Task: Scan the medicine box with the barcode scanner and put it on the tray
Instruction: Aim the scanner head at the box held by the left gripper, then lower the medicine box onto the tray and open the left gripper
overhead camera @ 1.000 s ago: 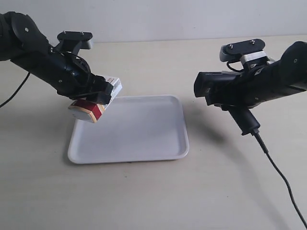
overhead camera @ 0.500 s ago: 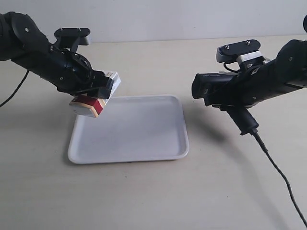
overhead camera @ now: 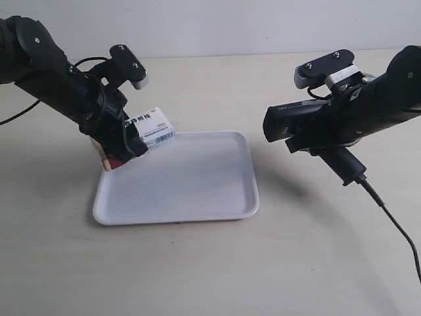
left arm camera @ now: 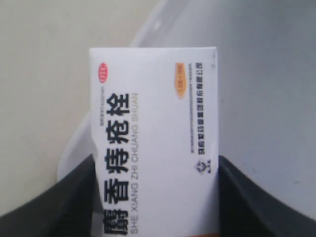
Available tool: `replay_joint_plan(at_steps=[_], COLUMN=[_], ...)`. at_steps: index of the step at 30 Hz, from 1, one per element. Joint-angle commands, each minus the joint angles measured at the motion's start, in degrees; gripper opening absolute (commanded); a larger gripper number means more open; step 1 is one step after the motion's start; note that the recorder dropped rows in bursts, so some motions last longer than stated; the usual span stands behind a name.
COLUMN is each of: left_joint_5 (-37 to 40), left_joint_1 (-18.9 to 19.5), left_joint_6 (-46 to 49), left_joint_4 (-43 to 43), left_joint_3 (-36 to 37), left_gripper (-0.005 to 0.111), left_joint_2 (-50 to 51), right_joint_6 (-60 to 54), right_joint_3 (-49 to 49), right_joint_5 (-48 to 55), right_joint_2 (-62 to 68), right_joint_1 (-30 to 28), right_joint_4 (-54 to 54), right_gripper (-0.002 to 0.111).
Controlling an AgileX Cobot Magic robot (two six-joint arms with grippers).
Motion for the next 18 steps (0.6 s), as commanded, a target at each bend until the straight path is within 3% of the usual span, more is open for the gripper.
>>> replay_joint_plan(at_steps=[1, 6, 10, 18], left_joint_5=[3.8, 11.2, 14.8, 13.0], left_joint_1=[-0.1, -0.1, -0.1, 0.5], left_joint_6=[16.9, 34.4, 46.4, 46.9], left_joint_4=[-8.7, -18.6, -20.9, -21.5], left_joint_3=[0.7, 0.9, 1.1, 1.3], left_gripper=[0.0, 0.0, 0.0, 0.0], left_joint_2=[-0.2, -1.2, -1.2, -1.2], right_joint_6=[2.0, 4.5, 4.4, 6.5], right_joint_3=[-0.3, -0.3, -0.3, -0.3], right_joint_5=[1.7, 1.7, 1.5, 4.7], right_joint_2=[-0.6, -0.6, -0.6, -0.6], right_joint_1=[-1.8, -3.1, -3.0, -3.1], right_joint_4=[-6.4, -8.0, -8.0, -10.3], right_gripper=[0.0, 0.0, 0.0, 0.0])
